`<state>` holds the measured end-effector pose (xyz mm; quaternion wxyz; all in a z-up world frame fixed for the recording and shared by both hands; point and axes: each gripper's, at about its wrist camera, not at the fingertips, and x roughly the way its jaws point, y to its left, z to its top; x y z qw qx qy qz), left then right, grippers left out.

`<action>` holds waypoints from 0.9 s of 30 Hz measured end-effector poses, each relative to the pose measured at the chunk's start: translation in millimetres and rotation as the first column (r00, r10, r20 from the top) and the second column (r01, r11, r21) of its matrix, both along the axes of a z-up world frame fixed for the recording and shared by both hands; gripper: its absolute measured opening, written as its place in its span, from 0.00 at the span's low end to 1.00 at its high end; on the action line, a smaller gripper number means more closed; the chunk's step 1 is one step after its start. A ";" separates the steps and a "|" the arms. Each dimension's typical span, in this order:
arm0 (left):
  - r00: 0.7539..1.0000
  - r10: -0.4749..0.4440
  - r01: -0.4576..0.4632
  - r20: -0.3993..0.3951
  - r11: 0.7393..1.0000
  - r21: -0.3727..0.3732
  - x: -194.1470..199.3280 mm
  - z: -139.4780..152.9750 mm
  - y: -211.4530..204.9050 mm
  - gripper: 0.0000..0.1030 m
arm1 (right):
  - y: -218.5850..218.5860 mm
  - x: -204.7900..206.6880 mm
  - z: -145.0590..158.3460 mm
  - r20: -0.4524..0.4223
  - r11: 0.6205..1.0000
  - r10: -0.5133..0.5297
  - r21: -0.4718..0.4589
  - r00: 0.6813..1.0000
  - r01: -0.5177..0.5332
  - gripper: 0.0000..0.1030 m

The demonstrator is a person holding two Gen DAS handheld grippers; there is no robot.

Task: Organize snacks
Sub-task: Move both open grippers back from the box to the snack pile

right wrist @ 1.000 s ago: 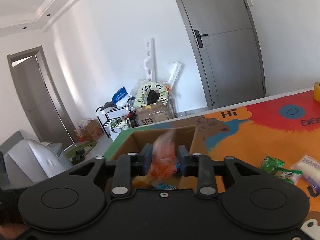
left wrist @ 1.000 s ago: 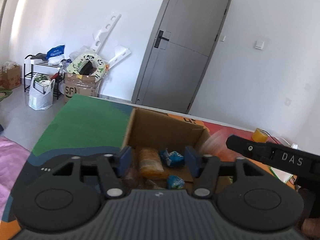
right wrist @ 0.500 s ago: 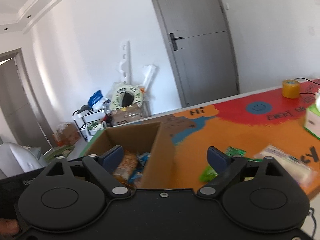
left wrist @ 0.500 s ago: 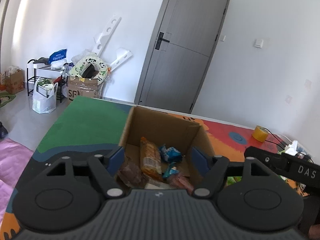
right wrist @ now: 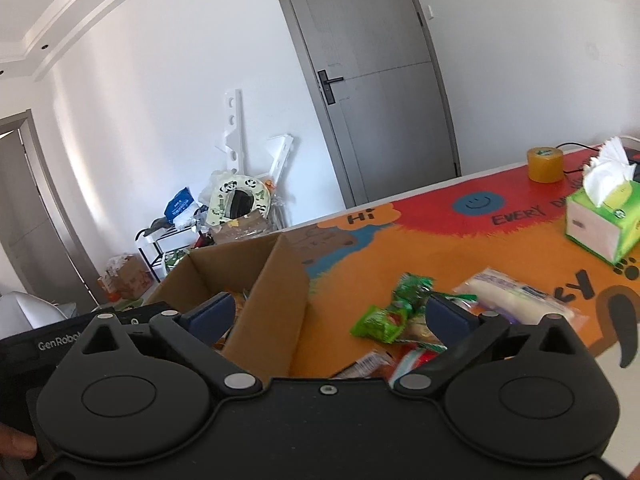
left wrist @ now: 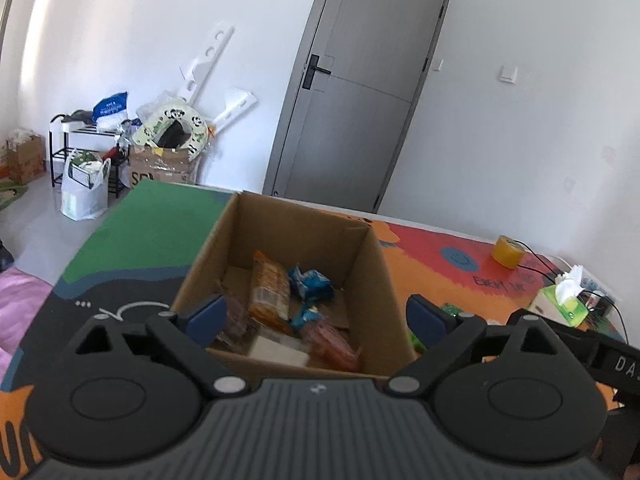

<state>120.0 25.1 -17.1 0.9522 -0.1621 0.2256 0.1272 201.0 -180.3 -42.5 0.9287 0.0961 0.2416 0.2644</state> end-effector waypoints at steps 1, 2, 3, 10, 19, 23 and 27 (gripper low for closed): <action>1.000 -0.004 0.004 -0.003 1.000 0.001 -0.2 0.0 -2.4 0.95 | -2.6 -0.7 -0.6 -0.003 1.000 -0.003 0.000 1.000 0.003 1.00; 1.000 -0.012 0.012 -0.005 1.000 0.005 -0.6 0.2 -5.1 0.95 | -5.5 -1.5 -1.1 -0.006 1.000 -0.006 0.002 1.000 0.006 1.00; 1.000 -0.018 0.018 -0.007 1.000 0.010 -0.8 0.3 -7.8 0.95 | -8.2 -2.6 -1.7 -0.010 1.000 -0.007 0.002 1.000 0.007 1.00; 0.998 -0.068 0.068 -0.014 0.997 0.021 -0.3 0.6 -28.5 0.97 | -29.6 -8.0 -4.3 -0.032 1.000 -0.022 -0.005 0.999 0.022 1.00; 0.992 -0.126 0.127 -0.029 0.991 0.036 9.0 -0.9 -61.5 0.99 | -68.9 -7.3 -14.1 -0.044 0.996 -0.085 0.020 0.995 0.086 1.00; 0.986 -0.161 0.162 -0.044 0.987 0.023 17.7 -3.2 -75.6 0.99 | -83.6 -6.0 -21.7 -0.062 0.993 -0.112 0.022 0.992 0.113 1.00; 0.980 -0.196 0.198 -0.045 0.980 0.025 23.6 -6.5 -87.6 0.99 | -95.6 -3.6 -26.2 -0.066 0.990 -0.137 0.018 0.988 0.138 1.00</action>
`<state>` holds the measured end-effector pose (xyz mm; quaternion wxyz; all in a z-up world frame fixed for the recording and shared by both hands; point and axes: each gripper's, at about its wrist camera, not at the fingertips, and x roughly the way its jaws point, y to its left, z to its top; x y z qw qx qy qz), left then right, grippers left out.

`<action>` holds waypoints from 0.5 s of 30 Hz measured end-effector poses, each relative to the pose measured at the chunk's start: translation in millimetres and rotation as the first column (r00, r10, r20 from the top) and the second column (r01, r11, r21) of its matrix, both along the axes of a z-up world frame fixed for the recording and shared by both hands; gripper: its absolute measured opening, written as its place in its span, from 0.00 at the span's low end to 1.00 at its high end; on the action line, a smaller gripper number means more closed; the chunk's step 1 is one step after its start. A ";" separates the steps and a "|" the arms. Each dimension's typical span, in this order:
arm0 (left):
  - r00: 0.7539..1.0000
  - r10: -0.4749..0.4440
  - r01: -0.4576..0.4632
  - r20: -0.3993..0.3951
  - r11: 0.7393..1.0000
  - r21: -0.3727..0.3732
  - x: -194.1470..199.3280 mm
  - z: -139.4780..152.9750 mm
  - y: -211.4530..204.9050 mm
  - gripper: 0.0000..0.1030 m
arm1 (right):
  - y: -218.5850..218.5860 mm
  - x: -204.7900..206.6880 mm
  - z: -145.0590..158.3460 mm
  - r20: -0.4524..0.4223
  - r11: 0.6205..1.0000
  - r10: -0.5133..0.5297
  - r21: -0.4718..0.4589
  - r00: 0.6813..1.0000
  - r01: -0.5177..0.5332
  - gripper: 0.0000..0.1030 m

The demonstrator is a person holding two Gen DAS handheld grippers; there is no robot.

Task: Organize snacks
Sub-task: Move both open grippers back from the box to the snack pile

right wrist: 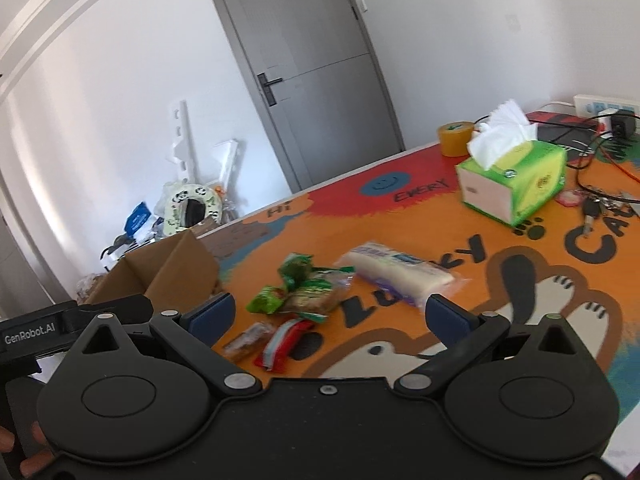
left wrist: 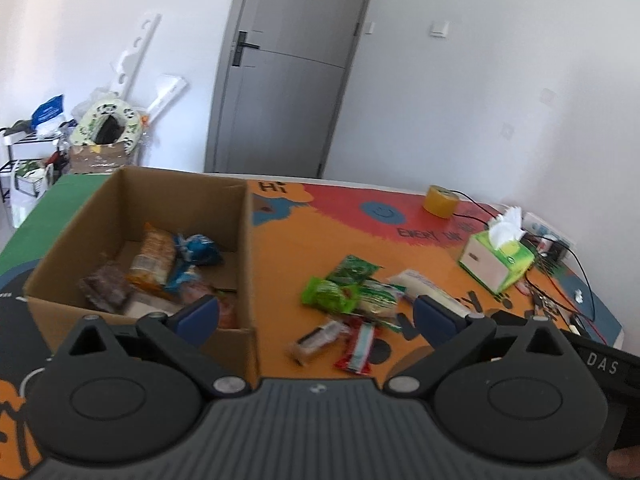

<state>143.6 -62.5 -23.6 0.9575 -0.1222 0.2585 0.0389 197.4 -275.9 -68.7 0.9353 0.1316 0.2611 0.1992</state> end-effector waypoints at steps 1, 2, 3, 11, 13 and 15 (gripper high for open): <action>1.000 -0.007 0.007 0.000 1.000 -0.004 1.7 -0.9 -3.0 0.99 | -2.8 0.9 -1.0 0.001 1.000 -0.003 -0.002 1.000 0.003 1.00; 1.000 -0.011 0.011 0.002 1.000 -0.003 3.1 -1.4 -5.7 0.99 | -5.5 2.2 -2.0 0.000 1.000 -0.006 -0.002 1.000 0.006 1.00; 1.000 -0.014 0.014 0.004 1.000 -0.001 4.6 -1.8 -8.6 0.99 | -8.1 3.1 -2.8 -0.001 1.000 -0.008 0.000 1.000 0.008 1.00; 0.999 -0.045 0.045 0.020 0.999 -0.001 15.6 -6.0 -25.5 0.93 | -24.0 14.5 -10.7 -0.007 1.000 -0.011 0.003 1.000 0.011 0.96; 0.998 -0.054 0.054 0.021 0.999 0.000 18.0 -6.4 -28.3 0.88 | -26.6 18.4 -12.7 -0.011 1.000 -0.012 0.004 1.000 0.012 0.95; 0.998 -0.069 0.069 0.014 0.998 -0.004 22.1 -8.6 -31.0 0.84 | -29.1 22.6 -14.6 -0.017 1.000 -0.013 0.011 1.000 0.013 0.95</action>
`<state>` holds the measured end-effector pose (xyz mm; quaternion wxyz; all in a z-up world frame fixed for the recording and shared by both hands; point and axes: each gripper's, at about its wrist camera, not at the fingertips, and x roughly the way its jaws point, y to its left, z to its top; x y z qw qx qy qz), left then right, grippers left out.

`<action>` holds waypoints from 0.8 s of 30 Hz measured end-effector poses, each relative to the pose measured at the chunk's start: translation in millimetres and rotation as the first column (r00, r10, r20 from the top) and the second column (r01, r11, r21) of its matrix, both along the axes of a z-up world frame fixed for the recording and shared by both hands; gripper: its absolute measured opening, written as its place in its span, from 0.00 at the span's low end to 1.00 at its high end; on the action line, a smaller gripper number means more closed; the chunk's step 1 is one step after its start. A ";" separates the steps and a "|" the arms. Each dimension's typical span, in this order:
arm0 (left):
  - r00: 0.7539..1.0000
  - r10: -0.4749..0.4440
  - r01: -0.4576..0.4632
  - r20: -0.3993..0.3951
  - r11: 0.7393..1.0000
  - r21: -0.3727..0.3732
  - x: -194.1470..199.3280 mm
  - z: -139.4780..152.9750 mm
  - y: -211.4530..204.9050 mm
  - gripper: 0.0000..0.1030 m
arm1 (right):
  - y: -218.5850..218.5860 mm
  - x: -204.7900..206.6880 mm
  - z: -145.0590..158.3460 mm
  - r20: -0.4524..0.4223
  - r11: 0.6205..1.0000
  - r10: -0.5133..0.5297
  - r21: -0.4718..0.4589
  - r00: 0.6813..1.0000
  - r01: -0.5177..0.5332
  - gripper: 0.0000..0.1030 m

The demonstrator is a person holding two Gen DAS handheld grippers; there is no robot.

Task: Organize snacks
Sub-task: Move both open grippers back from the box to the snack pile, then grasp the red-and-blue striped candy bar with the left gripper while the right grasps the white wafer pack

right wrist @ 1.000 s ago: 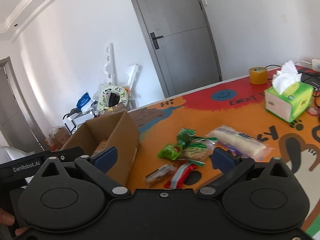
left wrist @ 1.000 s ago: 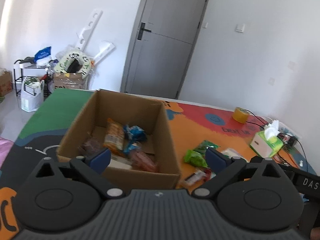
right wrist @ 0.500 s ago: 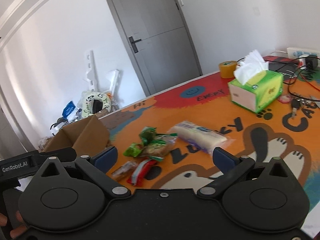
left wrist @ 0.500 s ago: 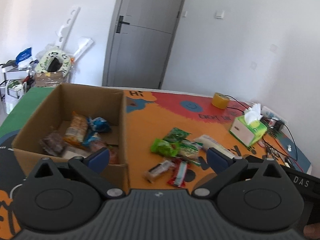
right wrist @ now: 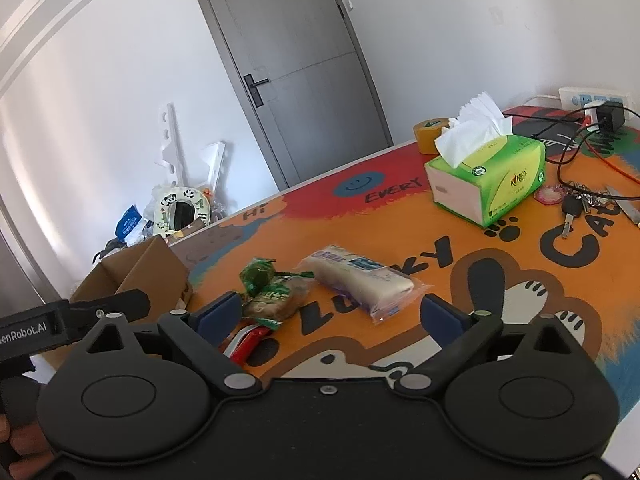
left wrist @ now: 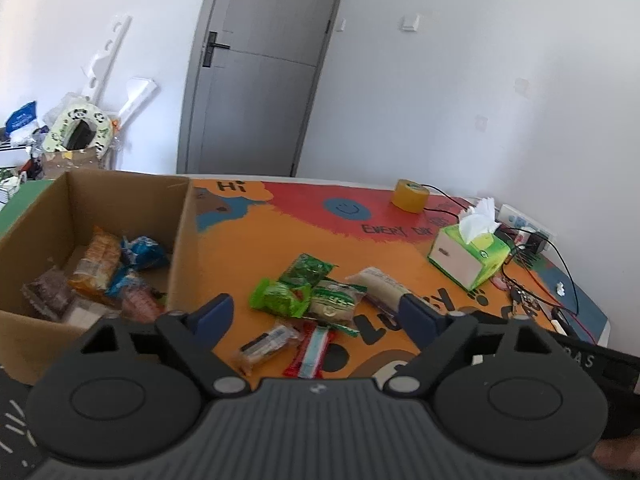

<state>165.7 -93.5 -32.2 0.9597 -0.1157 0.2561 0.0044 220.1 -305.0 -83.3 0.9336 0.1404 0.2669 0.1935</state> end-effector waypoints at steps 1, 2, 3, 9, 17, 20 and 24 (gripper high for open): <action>1.000 -0.002 0.002 -0.007 1.000 0.000 2.4 -1.6 -1.2 0.83 | -1.1 2.1 -1.0 -0.001 1.000 -0.001 0.001 1.000 0.001 0.95; 1.000 -0.003 0.003 -0.013 1.000 0.000 5.2 -3.6 -2.6 0.82 | -1.6 4.2 -2.0 -0.002 1.000 0.000 0.001 1.000 0.000 0.95; 1.000 -0.004 0.004 -0.020 1.000 -0.001 7.5 -6.0 -3.6 0.82 | -2.1 6.4 -2.9 -0.002 1.000 0.002 0.001 1.000 -0.002 0.95; 0.997 -0.027 0.027 -0.067 1.000 -0.012 23.0 -21.6 -9.9 0.62 | -3.9 20.1 -9.5 -0.009 1.000 0.013 -0.003 1.000 -0.013 0.87; 0.991 -0.021 0.017 -0.134 0.999 -0.030 43.9 -45.3 -12.3 0.42 | -3.1 36.8 -18.9 -0.025 0.999 0.036 -0.010 0.999 -0.037 0.75; 0.988 -0.021 0.017 -0.153 0.999 -0.032 50.4 -52.7 -13.5 0.40 | -3.1 43.9 -21.6 -0.030 0.999 0.042 -0.015 0.999 -0.043 0.72; 0.984 -0.010 0.006 -0.180 1.000 -0.024 58.5 -62.0 -13.6 0.38 | -2.6 55.8 -26.1 -0.040 0.999 0.050 -0.015 0.998 -0.051 0.71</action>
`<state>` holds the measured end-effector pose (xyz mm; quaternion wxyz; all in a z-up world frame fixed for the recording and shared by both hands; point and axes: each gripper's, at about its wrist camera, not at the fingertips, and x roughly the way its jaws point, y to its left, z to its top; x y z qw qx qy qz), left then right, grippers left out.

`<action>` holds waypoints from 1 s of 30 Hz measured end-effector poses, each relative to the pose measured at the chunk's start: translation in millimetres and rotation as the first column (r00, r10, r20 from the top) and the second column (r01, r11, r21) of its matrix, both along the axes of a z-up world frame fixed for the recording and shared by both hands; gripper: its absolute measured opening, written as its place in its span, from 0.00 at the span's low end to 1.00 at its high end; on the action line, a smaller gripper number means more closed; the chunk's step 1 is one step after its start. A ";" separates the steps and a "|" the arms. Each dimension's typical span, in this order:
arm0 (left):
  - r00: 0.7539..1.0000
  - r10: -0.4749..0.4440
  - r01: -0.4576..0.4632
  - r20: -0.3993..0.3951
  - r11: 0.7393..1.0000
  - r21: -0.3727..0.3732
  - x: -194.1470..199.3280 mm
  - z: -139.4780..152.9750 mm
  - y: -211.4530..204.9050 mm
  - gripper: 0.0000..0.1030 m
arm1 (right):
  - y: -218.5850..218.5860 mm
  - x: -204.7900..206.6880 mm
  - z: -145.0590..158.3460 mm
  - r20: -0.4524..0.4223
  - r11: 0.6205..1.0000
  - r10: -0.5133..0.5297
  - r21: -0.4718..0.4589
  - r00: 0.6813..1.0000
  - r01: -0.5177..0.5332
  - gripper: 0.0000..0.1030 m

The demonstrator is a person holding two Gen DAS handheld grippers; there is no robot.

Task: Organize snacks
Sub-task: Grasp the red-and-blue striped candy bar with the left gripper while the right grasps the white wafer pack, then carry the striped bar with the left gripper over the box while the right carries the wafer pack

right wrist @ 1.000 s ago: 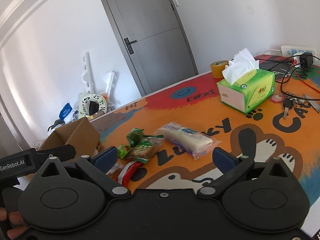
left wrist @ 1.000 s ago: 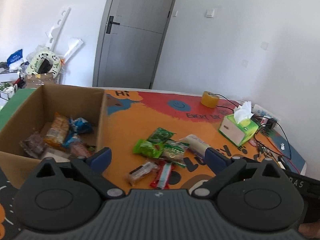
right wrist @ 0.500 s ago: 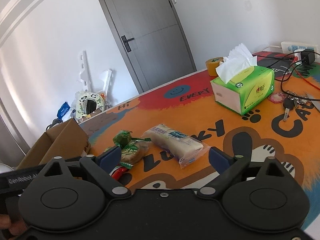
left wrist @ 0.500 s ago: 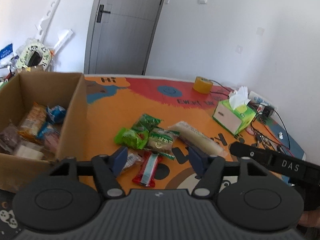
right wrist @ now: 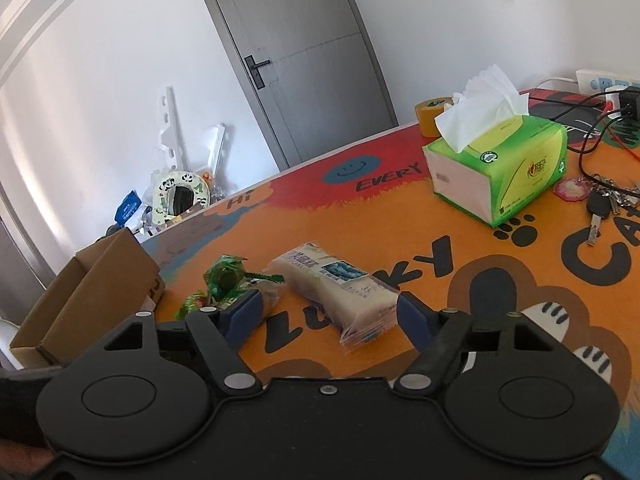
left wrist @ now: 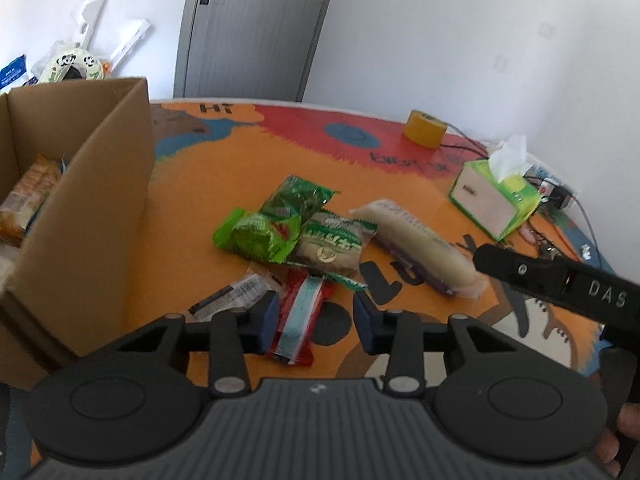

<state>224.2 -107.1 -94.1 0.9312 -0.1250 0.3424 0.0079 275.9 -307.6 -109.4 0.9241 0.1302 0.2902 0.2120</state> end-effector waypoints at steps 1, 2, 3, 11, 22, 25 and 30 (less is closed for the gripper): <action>1.000 0.001 -0.001 -0.003 1.000 0.002 1.5 -2.2 0.1 0.38 | 0.5 2.9 -1.0 -0.001 1.000 0.002 0.000 1.000 -0.002 0.70; 1.000 0.002 -0.002 -0.008 1.000 0.005 3.4 -4.4 -0.2 0.35 | 1.0 5.8 -1.9 -0.001 1.000 0.004 -0.001 1.000 -0.004 0.70; 1.000 0.002 -0.002 -0.016 1.000 0.009 5.3 -7.2 -0.1 0.32 | 1.6 8.3 -3.2 -0.002 1.000 0.005 -0.002 1.000 -0.005 0.69; 1.000 -0.001 0.001 -0.010 1.000 0.031 11.6 -12.4 0.0 0.18 | 7.6 28.1 -9.7 -0.001 1.000 0.010 -0.006 1.000 -0.010 0.69; 1.000 -0.020 0.020 -0.005 1.000 -0.004 7.6 -12.2 5.0 0.18 | 13.6 36.9 -23.9 -0.062 1.000 -0.001 -0.013 0.998 0.000 0.47; 1.000 -0.022 0.022 -0.004 1.000 -0.010 4.4 -11.6 6.5 0.18 | 18.2 29.2 -26.3 -0.067 0.999 -0.005 -0.047 0.998 0.001 0.40; 0.999 -0.030 0.030 0.019 1.000 -0.008 -2.5 -3.4 5.0 0.18 | 18.4 9.0 -24.3 -0.077 0.999 0.006 -0.051 0.997 -0.010 0.36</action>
